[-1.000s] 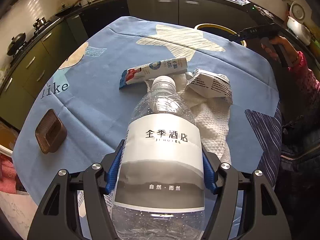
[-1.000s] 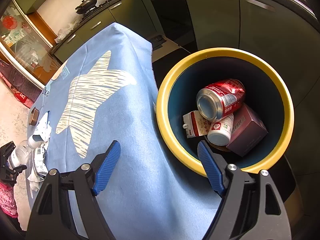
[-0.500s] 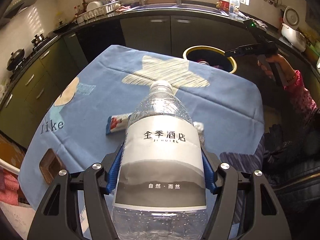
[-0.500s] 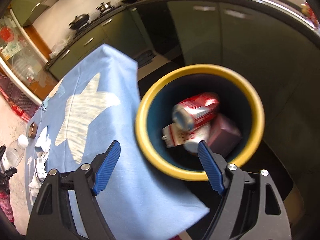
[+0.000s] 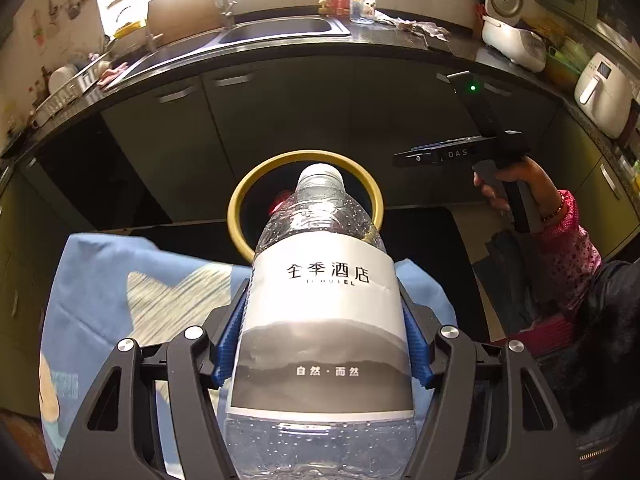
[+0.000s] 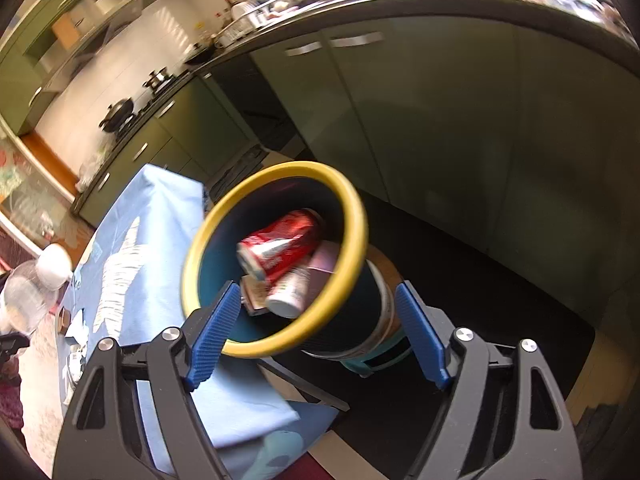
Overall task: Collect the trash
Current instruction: 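Carry the water bottle over the bin and open the left tool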
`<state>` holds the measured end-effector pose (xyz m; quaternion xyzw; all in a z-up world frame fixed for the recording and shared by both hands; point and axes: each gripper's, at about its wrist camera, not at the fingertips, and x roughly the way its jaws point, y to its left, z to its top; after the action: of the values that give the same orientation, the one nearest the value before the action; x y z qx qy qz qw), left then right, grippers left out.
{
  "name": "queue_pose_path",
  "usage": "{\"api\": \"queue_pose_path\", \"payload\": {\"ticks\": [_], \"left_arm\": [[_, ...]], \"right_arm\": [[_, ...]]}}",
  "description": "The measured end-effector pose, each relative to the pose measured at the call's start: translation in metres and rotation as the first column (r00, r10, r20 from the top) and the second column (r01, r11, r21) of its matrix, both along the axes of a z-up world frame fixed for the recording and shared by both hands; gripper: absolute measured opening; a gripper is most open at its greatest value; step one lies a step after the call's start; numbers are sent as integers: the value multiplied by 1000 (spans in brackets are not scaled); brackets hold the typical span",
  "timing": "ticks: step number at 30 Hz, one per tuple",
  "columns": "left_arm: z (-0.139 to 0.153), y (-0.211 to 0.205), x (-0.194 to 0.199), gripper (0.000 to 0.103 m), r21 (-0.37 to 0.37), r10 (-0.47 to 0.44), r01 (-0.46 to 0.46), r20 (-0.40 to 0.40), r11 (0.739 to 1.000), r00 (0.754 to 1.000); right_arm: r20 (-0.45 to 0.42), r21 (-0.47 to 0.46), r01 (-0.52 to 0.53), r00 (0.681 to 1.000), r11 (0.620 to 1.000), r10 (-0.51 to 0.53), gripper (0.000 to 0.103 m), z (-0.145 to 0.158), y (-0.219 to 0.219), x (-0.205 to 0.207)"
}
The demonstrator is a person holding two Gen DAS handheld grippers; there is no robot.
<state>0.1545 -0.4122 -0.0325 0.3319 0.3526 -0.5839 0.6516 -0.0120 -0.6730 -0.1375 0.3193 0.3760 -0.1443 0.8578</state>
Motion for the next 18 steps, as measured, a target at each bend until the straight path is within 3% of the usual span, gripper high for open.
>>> {"api": "queue_pose_path", "payload": {"ticks": [6,7,8,10,14,18], "left_arm": [[-31,-99,-2,66,32,-75,75,-3,997,997],[-37,-113,-2,67,27,-75,74,16,997,997],[-41,-123,0,79,26,-70,69,29,997,997],[-52,-141,4,84,33,-46,44,54,998,998],[-48,-137,13,84,11,9,-9,39,1000,999],[-25,-101,16,84,-44,70,-68,42,997,997]], "right_arm": [[12,28,51,999,998,-51,75,-6,-21,-25],[14,32,57,998,998,-58,76,-6,-23,-25],[14,35,62,998,997,-63,77,-7,-25,-27],[17,37,62,998,997,-62,77,-7,-24,-27],[18,38,47,999,998,-48,77,-8,-23,-23],[11,44,39,999,998,-39,77,-11,-19,-16]]}}
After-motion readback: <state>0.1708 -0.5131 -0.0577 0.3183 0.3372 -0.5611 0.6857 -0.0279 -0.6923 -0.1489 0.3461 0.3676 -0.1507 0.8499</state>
